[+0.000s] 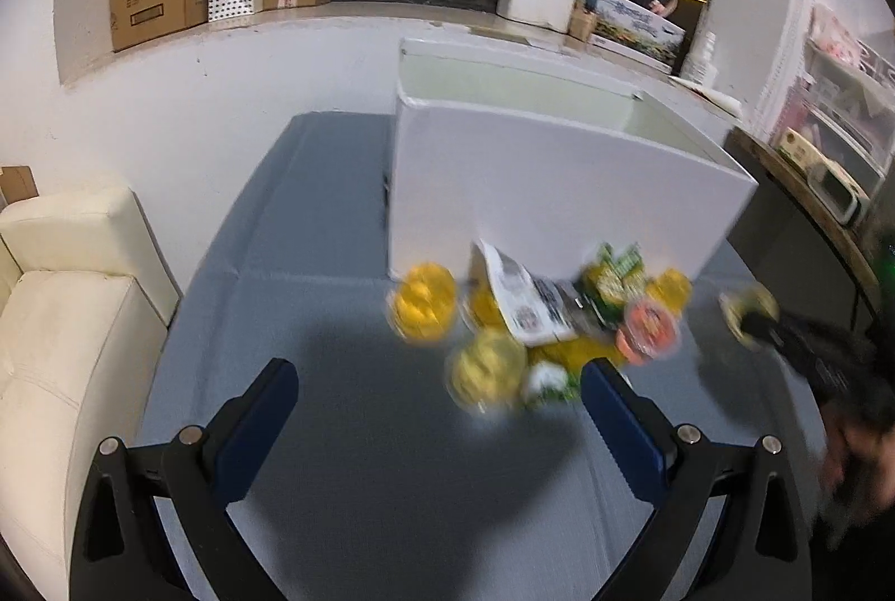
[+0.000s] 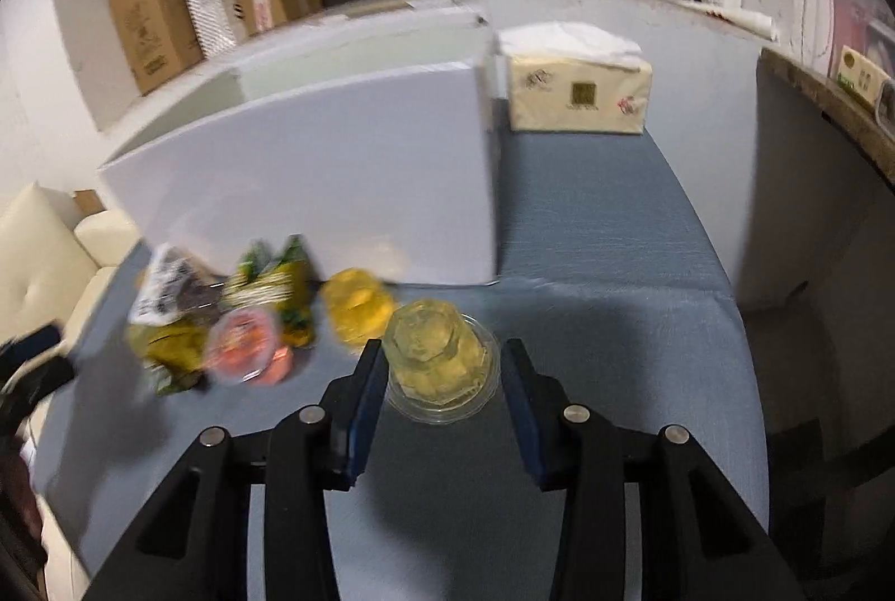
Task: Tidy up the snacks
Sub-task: 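Grasp a yellow jelly cup from the pile with the right gripper, then grasp another yellow jelly cup with the left gripper while the right holds its cup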
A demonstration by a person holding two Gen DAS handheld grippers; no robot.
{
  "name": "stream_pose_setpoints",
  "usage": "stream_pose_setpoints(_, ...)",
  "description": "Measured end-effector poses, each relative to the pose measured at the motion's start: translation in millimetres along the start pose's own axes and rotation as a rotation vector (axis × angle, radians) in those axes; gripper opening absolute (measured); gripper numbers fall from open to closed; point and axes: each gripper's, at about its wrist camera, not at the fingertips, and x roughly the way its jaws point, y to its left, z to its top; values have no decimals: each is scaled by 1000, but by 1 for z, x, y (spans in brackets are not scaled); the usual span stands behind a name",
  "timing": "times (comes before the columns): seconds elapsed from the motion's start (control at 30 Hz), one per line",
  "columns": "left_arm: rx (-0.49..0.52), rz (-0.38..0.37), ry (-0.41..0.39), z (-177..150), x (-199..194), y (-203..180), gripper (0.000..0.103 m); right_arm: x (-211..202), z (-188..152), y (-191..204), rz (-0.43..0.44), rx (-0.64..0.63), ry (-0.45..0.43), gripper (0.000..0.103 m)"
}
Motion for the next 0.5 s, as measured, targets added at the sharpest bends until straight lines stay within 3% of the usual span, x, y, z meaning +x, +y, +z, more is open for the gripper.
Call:
stream_pose_setpoints(0.1, 25, 64, -15, 13, 11, 2, 103, -20, -11, 12, 27, -6, -25, 45)
stream_pose_setpoints(0.27, 24, 98, 28, 25, 38, 13, 103, -52, -25, 26, 56, -27, -64, 45)
stream_pose_setpoints(0.5, 43, 120, 81, 25, 72, 16, 103, -64, -32, 28, 51, -21, -73, 45)
